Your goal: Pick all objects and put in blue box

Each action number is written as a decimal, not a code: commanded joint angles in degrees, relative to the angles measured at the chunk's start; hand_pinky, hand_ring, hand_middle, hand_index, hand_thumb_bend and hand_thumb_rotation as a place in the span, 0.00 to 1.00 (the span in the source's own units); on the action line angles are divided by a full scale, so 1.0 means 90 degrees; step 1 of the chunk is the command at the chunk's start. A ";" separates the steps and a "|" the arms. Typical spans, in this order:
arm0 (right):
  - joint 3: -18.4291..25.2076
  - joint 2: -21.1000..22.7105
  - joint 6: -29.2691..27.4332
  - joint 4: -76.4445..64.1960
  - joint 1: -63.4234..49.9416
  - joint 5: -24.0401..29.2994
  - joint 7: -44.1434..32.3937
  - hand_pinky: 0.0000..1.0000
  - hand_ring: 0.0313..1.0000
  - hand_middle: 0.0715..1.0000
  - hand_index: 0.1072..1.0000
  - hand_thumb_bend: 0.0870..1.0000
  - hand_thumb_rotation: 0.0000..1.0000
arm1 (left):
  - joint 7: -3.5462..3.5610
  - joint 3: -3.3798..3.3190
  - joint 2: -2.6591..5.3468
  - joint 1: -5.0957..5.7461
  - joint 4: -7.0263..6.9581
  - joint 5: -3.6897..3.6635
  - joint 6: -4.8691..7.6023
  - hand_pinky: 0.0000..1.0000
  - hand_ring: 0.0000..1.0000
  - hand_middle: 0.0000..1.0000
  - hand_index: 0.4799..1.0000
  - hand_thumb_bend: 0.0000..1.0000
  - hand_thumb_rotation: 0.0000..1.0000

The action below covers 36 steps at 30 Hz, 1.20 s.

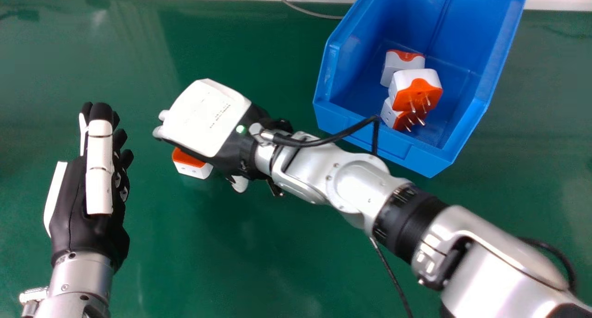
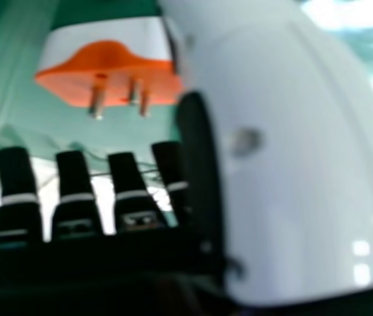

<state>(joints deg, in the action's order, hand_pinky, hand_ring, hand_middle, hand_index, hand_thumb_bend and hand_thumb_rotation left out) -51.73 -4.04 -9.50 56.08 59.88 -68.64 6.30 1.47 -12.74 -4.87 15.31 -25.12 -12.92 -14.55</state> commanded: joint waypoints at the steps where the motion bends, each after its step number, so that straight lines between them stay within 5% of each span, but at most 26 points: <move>1: -0.0094 -0.0166 -0.0008 0.0209 0.0404 -0.0022 0.0221 0.72 0.82 0.85 0.80 0.71 0.08 | -0.0076 0.0082 0.0087 0.0096 -0.0331 0.0071 0.0020 1.00 1.00 1.00 1.00 0.57 0.99; 11: -0.0336 -0.0471 -0.0094 0.0896 0.0740 0.0063 0.0618 0.71 0.80 0.84 0.78 0.68 0.06 | -0.0127 0.0311 0.0200 0.0413 -0.0666 0.0228 0.0031 1.00 1.00 1.00 1.00 0.58 1.00; 29: -0.0587 -0.0664 -0.0145 0.1181 0.0830 0.0119 0.0457 0.71 0.80 0.84 0.79 0.67 0.06 | -0.0330 0.0839 0.0617 0.1171 -0.1394 0.0436 0.0099 1.00 1.00 1.00 1.00 0.59 0.97; 36: -0.0751 -0.0689 -0.0085 0.1269 0.0838 0.0066 0.0542 0.70 0.79 0.83 0.78 0.70 0.06 | -0.0333 0.1042 0.0642 0.1472 -0.1699 0.0546 0.0121 1.00 1.00 1.00 1.00 0.60 1.00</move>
<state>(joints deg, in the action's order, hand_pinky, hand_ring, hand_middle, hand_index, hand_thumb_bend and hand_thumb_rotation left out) -58.51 -9.07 -10.77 67.61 64.73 -68.17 10.33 -1.45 -3.70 0.74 28.01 -38.42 -8.59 -14.75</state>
